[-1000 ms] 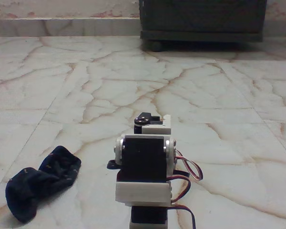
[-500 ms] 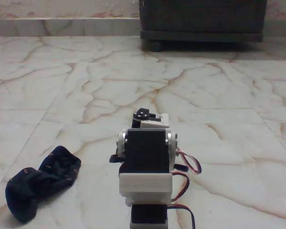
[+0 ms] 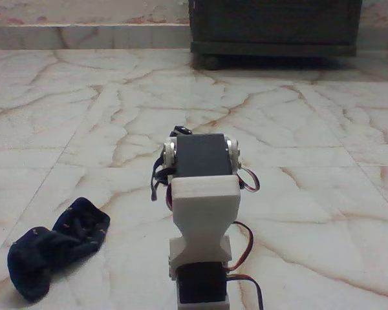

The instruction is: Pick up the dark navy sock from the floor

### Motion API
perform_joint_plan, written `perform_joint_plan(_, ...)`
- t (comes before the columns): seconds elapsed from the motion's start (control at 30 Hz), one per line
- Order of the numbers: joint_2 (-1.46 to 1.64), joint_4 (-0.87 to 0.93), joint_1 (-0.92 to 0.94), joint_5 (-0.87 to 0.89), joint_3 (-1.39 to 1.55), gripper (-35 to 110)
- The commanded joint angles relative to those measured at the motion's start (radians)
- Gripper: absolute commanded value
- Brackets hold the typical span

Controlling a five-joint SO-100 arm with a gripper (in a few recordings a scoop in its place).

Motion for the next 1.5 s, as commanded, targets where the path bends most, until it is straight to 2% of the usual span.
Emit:
perform_joint_plan(0.0, -0.032, 0.037, -0.015, 0.034, -0.081, 0)
perform_joint_plan(0.13, -0.133, 0.219, -0.071, 0.094, -0.215, 0)
perform_joint_plan(0.4, -0.330, 0.862, -0.179, 0.213, -0.598, 3)
perform_joint_plan(0.5, -0.347, 1.008, -0.230, 0.242, -0.621, 4)
perform_joint_plan(0.83, -0.465, 1.014, -0.368, 0.385, -0.657, 11)
perform_joint_plan(1.07, -0.532, 0.841, -0.506, 0.673, -0.673, 12)
perform_joint_plan(1.3, -0.732, 1.005, -0.658, 0.769, -0.931, 12)
perform_joint_plan(1.47, -0.845, 1.060, -0.741, 0.841, -1.058, 12)
